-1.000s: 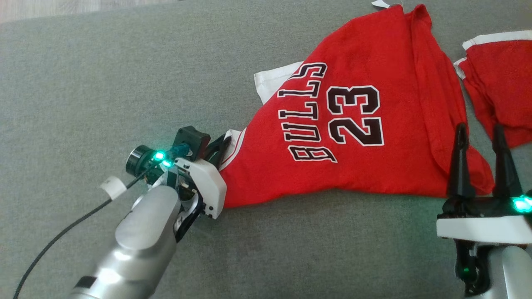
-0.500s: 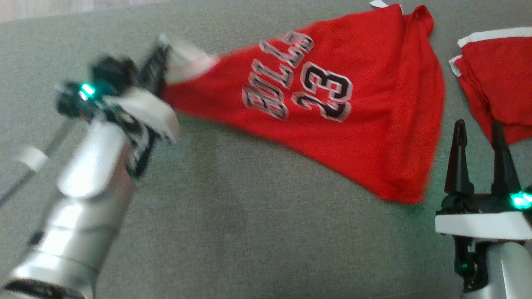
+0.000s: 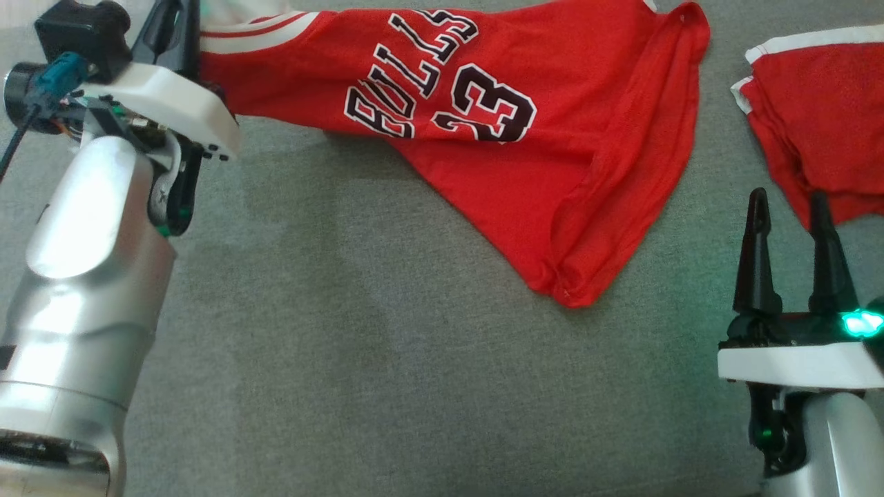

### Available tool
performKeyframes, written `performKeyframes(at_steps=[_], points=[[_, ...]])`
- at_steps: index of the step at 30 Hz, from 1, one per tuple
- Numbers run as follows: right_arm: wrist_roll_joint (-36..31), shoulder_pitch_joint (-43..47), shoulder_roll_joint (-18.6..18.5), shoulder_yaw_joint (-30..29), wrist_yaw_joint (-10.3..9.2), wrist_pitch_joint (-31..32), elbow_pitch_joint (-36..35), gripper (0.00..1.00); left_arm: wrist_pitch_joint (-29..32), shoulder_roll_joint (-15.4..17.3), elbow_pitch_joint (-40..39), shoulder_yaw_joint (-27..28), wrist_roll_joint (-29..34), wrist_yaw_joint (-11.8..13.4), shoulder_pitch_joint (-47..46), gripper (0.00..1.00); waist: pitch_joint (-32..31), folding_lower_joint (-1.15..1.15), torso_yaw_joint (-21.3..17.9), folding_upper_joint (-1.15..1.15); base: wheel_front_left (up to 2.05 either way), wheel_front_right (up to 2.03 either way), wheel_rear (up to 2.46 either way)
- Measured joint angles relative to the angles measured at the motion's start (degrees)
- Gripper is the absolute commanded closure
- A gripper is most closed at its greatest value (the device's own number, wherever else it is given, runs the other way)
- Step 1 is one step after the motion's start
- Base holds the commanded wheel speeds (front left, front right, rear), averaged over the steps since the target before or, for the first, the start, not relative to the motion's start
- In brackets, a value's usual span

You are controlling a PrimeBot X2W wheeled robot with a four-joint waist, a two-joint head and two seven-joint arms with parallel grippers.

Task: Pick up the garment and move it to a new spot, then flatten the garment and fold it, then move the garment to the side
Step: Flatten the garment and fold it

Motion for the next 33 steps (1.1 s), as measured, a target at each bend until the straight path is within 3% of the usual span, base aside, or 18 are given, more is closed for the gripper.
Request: performKeyframes(at_steps=[6, 13, 16, 22, 23, 25, 29, 30, 33], points=[[0.0, 0.0, 0.0, -0.2, 0.0, 0.0, 0.3, 0.0, 2.5, 1.3, 1.2, -0.6, 0.0, -0.4, 2.1, 1.0, -0.7, 0.0, 1.2, 0.0, 0.0, 0.0, 0.0], [-0.1, 0.0, 0.0, 0.1, 0.0, -0.1, 0.8, 0.0, 12.5, 4.3, 6.7, -3.3, 0.0, -0.1, 7.3, 1.0, -2.1, -0.01, 3.3, 0.0, 0.0, 0.0, 0.0], [-0.1, 0.0, 0.0, 0.2, 0.0, -0.1, 1.2, 0.0, 19.8, 5.1, 9.0, -5.6, 0.0, -1.5, 9.2, 1.0, -2.6, -0.01, 4.0, 0.0, 0.0, 0.0, 0.0], [-0.1, 0.0, 0.0, 0.2, 0.0, -0.1, 1.5, 0.0, 22.9, 5.2, 8.8, -6.1, -0.4, -1.7, 11.0, 1.0, -3.2, 0.0, 5.0, 0.0, 0.0, 0.0, 0.0], [-0.2, 0.0, 0.0, 0.3, 0.0, -0.1, 1.6, 0.0, 23.7, 5.2, 8.6, -6.4, -1.0, -2.2, 11.1, 0.8, -3.3, -0.01, 5.2, 0.0, 0.0, 0.0, 0.0], [-0.2, 0.1, 0.0, 0.3, 0.0, -0.1, 1.8, 0.0, 25.2, 5.1, 8.1, -7.0, -2.3, -3.4, 11.6, 0.69, -3.7, -0.01, 5.5, 0.0, 0.0, 0.0, 0.0], [-0.7, 0.2, 0.0, 0.2, 0.0, -0.1, 2.2, 0.0, 28.0, 5.1, 5.4, -8.6, -4.6, -5.0, 13.6, 0.78, -4.6, -0.01, 6.4, 0.0, 0.0, 0.0, 0.0], [-0.7, 0.2, 0.0, 0.2, 0.0, -0.1, 2.2, 0.0, 28.7, 5.3, 4.4, -9.3, -4.9, -5.1, 14.0, 1.0, -4.9, -0.01, 6.7, 0.0, 0.0, 0.0, 0.0], [-0.7, 0.3, 0.0, 0.2, 0.0, -0.1, 2.4, 0.0, 31.4, 5.8, 0.5, -11.6, -7.5, -5.5, 15.5, 1.0, -5.8, -0.01, 7.5, 0.0, 0.0, 0.0, 0.0]])
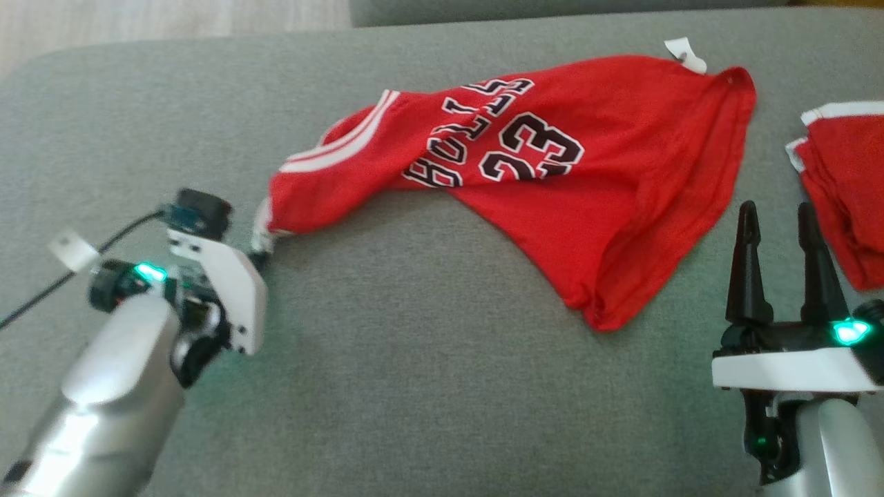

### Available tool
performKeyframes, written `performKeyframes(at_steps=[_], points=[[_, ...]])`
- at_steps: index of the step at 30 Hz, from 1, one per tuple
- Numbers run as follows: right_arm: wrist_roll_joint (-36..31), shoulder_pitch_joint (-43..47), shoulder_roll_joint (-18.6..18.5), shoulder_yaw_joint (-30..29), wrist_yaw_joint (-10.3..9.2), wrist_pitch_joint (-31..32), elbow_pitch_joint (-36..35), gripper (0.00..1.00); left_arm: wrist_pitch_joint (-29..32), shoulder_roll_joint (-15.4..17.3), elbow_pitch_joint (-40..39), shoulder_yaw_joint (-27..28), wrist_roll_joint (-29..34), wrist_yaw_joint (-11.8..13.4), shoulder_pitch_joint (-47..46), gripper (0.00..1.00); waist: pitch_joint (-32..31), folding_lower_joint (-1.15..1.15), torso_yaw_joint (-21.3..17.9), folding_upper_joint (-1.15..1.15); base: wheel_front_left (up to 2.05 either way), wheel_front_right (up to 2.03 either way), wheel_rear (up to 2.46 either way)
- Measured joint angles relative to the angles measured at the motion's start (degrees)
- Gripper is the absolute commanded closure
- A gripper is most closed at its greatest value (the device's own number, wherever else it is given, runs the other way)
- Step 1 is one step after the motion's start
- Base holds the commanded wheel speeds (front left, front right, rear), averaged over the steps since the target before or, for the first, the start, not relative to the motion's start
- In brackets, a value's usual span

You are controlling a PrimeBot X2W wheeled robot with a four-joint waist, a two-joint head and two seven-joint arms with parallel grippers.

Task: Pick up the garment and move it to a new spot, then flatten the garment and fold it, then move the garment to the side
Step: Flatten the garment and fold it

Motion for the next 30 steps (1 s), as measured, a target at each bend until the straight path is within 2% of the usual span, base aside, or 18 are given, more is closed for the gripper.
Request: performKeyframes(at_steps=[2, 4, 5, 6, 7, 12, 19, 23, 28, 30], points=[[0.0, 0.2, 0.0, 0.0, 0.0, 0.0, 0.2, 0.0, 1.4, 0.8, -3.9, -2.1, -2.1, 0.0, 1.5, 1.0, -0.7, 0.0, 0.6, 0.0, 0.0, 0.0, 0.0], [0.0, 0.6, 0.0, -0.1, 0.0, 0.0, 0.3, 0.0, 0.3, 2.1, -8.0, -3.2, -3.3, -0.5, 2.9, 1.0, -1.3, 0.0, 1.3, 0.0, 0.0, 0.0, 0.0], [-0.1, 0.9, 0.0, -0.1, 0.0, 0.0, 0.3, 0.0, -1.3, 2.7, -9.4, -3.2, -3.1, -0.5, 3.3, 0.67, -1.7, 0.0, 1.7, 0.0, 0.0, 0.0, 0.0], [-0.1, 1.2, 0.0, -0.1, 0.0, 0.0, 0.4, 0.0, -3.0, 3.5, -10.6, -3.0, -2.6, -0.3, 3.4, 0.11, -2.0, 0.0, 2.0, 0.0, 0.0, 0.0, 0.0], [-0.1, 1.3, 0.0, 0.0, 0.0, 0.0, 0.6, 0.0, -4.8, 4.1, -11.6, -2.4, -2.2, 0.5, 3.5, 0.0, -2.4, 0.0, 2.3, 0.0, 0.0, 0.0, 0.0], [-0.1, 1.7, 0.0, 0.0, 0.0, 0.0, 0.8, 0.0, -14.2, 4.7, -17.9, 0.2, 0.2, 5.6, 5.1, 0.0, -4.2, 0.0, 3.8, 0.0, 0.0, 0.0, 0.0], [-0.2, 3.6, 0.0, -0.4, 0.0, 0.0, 0.2, 0.0, -26.4, 4.0, -25.3, 3.1, 2.6, 13.8, 13.2, 0.0, -5.9, 0.0, 5.8, 0.0, 0.0, 0.0, 0.0], [-0.5, 3.6, 0.0, -0.3, 0.0, 0.0, -0.3, 0.0, -33.4, 1.9, -27.4, 4.1, 3.4, 17.4, 19.3, 0.0, -6.3, 0.0, 6.2, 0.0, 0.0, 0.0, 0.0], [-1.3, 3.7, 0.0, 0.6, 0.0, 0.0, -0.6, 0.0, -37.9, 0.8, -25.4, 3.3, 4.6, 17.6, 22.1, 0.0, -5.6, 0.0, 5.9, 0.0, 0.0, 0.0, 0.0], [-1.7, 3.7, 0.0, 0.7, 0.0, 0.0, -0.8, 0.0, -37.9, 1.3, -23.6, 2.3, 5.8, 16.4, 21.0, 0.0, -5.2, 0.0, 5.8, 0.0, 0.0, 0.0, 0.0]])
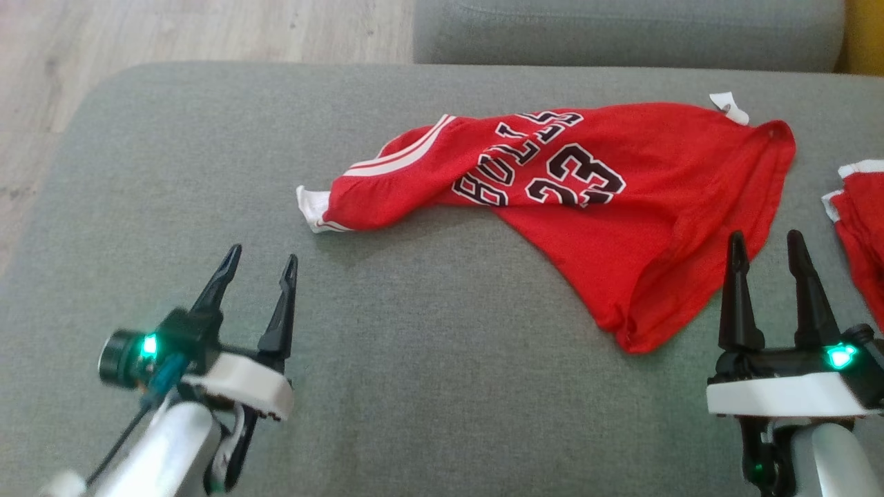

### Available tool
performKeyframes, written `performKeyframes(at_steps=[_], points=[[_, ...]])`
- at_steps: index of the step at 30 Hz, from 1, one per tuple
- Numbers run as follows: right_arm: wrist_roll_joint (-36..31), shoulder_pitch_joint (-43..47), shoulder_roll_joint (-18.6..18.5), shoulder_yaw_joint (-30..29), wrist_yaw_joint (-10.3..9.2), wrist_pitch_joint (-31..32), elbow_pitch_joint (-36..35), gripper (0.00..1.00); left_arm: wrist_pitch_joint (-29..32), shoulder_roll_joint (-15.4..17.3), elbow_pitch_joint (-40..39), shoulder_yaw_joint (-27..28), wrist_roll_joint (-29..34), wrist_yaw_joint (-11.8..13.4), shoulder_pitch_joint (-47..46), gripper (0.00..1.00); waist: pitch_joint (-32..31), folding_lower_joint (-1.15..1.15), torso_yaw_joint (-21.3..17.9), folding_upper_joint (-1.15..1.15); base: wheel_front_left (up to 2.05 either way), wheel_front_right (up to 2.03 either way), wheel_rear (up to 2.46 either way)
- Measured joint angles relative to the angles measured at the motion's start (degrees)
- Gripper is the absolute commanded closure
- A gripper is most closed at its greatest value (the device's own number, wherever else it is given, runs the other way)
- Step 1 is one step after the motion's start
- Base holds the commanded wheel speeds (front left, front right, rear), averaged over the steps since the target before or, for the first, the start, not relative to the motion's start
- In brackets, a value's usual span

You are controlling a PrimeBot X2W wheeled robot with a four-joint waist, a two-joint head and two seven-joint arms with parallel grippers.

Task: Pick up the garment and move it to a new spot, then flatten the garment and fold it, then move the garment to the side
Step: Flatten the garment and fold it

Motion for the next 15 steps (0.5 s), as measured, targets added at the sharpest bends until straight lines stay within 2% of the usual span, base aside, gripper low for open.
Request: performKeyframes(at_steps=[2, 7, 10, 15], points=[[-0.3, 0.0, 0.0, 0.0, 0.0, 0.0, -0.1, 0.0, 1.4, 0.7, 1.7, -1.5, 1.2, -1.7, -2.1, 0.0, 0.6, 0.0, -0.3, 0.0, 0.0, 0.0, 0.0], [-0.5, -0.2, 0.0, 0.2, 0.0, 0.0, -0.4, 0.0, 6.2, 4.1, 6.6, -8.1, 7.8, -8.7, -10.6, 0.0, 2.7, 0.01, -1.2, 0.0, 0.0, 0.0, 0.0], [-0.5, -0.4, 0.0, 0.6, 0.0, 0.0, -0.5, 0.0, 8.4, 5.4, 10.3, -11.1, 11.5, -12.0, -15.6, 0.0, 4.2, 0.01, -2.0, 0.0, 0.0, 0.0, 0.0], [-0.5, -1.3, 0.0, 0.8, 0.0, 0.0, -0.9, 0.0, 9.2, 5.9, 15.5, -13.9, 14.3, -14.7, -21.6, 0.0, 6.8, 0.01, -3.3, 0.0, 0.0, 0.0, 0.0]])
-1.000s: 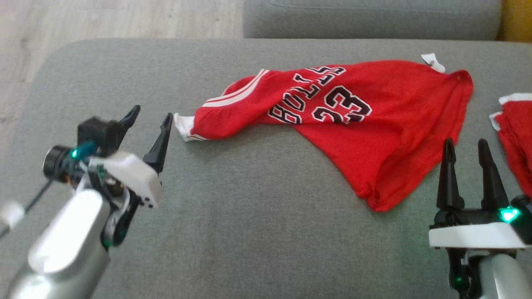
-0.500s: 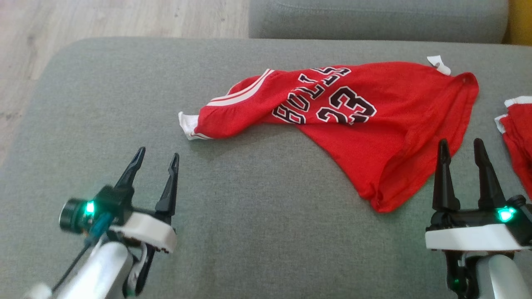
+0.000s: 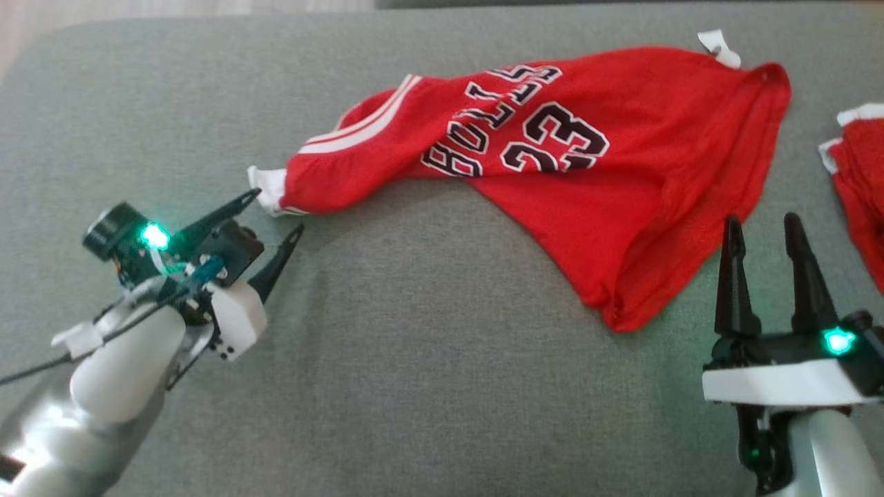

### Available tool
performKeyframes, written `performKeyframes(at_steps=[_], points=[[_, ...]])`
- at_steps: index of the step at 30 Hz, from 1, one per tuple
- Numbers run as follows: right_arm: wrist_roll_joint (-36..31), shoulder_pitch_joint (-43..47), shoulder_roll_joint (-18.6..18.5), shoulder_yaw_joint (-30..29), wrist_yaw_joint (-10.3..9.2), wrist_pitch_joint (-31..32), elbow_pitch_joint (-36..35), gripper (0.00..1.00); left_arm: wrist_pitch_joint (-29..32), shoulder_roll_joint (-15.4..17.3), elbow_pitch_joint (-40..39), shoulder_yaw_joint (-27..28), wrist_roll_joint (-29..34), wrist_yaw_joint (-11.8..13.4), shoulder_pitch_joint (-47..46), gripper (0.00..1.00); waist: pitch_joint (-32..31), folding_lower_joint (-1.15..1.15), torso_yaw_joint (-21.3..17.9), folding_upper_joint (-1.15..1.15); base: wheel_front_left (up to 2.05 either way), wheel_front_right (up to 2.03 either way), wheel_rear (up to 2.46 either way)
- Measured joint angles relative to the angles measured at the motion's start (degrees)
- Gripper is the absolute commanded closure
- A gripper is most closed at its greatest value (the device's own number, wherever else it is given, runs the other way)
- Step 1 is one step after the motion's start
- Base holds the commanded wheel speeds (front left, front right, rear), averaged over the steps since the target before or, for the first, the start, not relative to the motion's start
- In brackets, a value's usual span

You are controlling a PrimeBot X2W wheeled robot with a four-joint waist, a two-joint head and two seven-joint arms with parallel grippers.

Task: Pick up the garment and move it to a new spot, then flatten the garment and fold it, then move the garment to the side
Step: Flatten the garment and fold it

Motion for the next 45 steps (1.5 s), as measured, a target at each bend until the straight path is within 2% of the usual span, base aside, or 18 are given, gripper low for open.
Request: performKeyframes(at_steps=[10, 11, 12, 16, 18, 20, 23, 26, 31, 34, 36, 38, 42, 45], points=[[0.0, -1.9, 0.0, 0.1, 0.0, -0.1, -0.4, 0.0, 0.5, -0.1, 7.5, -4.9, 0.9, -1.6, -6.1, 0.0, 3.7, 0.0, -3.0, 0.0, 0.0, 0.0, 0.0], [0.0, -2.0, 0.0, 0.1, 0.0, -0.1, -0.4, 0.0, 1.4, -0.2, 8.2, -5.5, 0.9, -1.7, -6.5, 0.89, 3.9, 0.0, -3.2, 0.0, 0.0, 0.0, 0.0], [0.1, -2.2, 0.0, 0.0, 0.0, -0.1, -0.4, 0.0, 1.8, -0.2, 8.6, -6.1, 0.8, -1.7, -6.8, 1.0, 4.1, 0.0, -3.4, 0.0, 0.0, 0.0, 0.0], [0.2, -2.8, 0.0, -0.3, 0.0, -0.1, -0.4, 0.0, 2.3, -0.3, 9.6, -8.1, -0.6, -2.1, -7.8, 1.0, 4.1, 0.0, -3.6, 0.0, 0.0, 0.0, 0.0], [0.3, -2.7, 0.0, -0.6, 0.0, -0.1, -0.1, 0.0, 2.6, -0.5, 9.2, -8.8, -3.5, -2.1, -7.9, 1.0, 3.5, -0.01, -3.5, 0.0, 0.0, 0.0, 0.0], [0.4, -2.7, 0.0, -0.8, 0.0, -0.1, 0.2, 0.0, 2.6, -1.0, 6.5, -9.8, -10.0, -2.1, -7.7, 1.0, 2.8, -0.01, -3.2, 0.0, 0.0, 0.0, 0.0], [0.7, -2.6, 0.0, -0.8, 0.0, -0.1, 0.6, 0.0, 3.6, -2.1, -1.8, -10.1, -23.3, -2.1, -7.1, 1.0, 1.5, -0.01, -2.7, 0.0, 0.0, 0.0, 0.0], [1.1, -2.6, 0.0, -0.8, 0.0, -0.1, 0.9, 0.0, 4.1, -1.3, -8.8, -9.0, -30.6, -2.1, -7.9, 1.0, 0.1, -0.02, -1.9, 0.0, 0.0, 0.0, 0.0], [1.9, -2.4, 0.0, -0.8, 0.0, -0.1, 1.3, 0.0, 7.2, 1.3, -15.2, -3.4, -42.3, -1.9, -8.3, 1.0, -2.2, -0.02, -0.8, 0.0, 0.0, 0.0, 0.0], [2.0, -1.8, 0.0, -0.9, 0.0, -0.1, 1.6, 0.0, 11.2, 1.3, -18.1, -1.0, -49.6, 1.3, -6.4, 1.0, -3.2, -0.02, -0.2, 0.0, 0.0, 0.0, 0.0], [2.0, -1.3, 0.0, -0.9, 0.0, -0.1, 1.7, 0.0, 13.4, 2.6, -19.2, -1.0, -51.2, 3.3, -3.8, 1.0, -3.4, -0.02, 0.1, 0.0, 0.0, 0.0, 0.0], [2.4, -1.3, 0.0, -0.8, 0.0, -0.1, 1.7, 0.0, 14.8, 5.2, -19.6, -2.4, -49.7, 4.5, -1.5, 1.0, -3.4, -0.01, 0.0, 0.0, 0.0, 0.0, 0.0], [2.4, -1.3, 0.0, -0.3, 0.0, -0.1, 1.9, 0.0, 16.7, 6.8, -22.0, -2.9, -51.2, 4.8, 1.5, 1.0, -3.5, -0.01, -0.2, 0.0, 0.0, 0.0, 0.0], [2.4, -1.3, 0.0, -0.5, 0.0, -0.1, 2.0, 0.0, 19.8, 7.1, -27.4, -4.5, -52.6, 3.6, 2.2, 1.0, -3.9, -0.01, -0.1, 0.0, 0.0, 0.0, 0.0]])
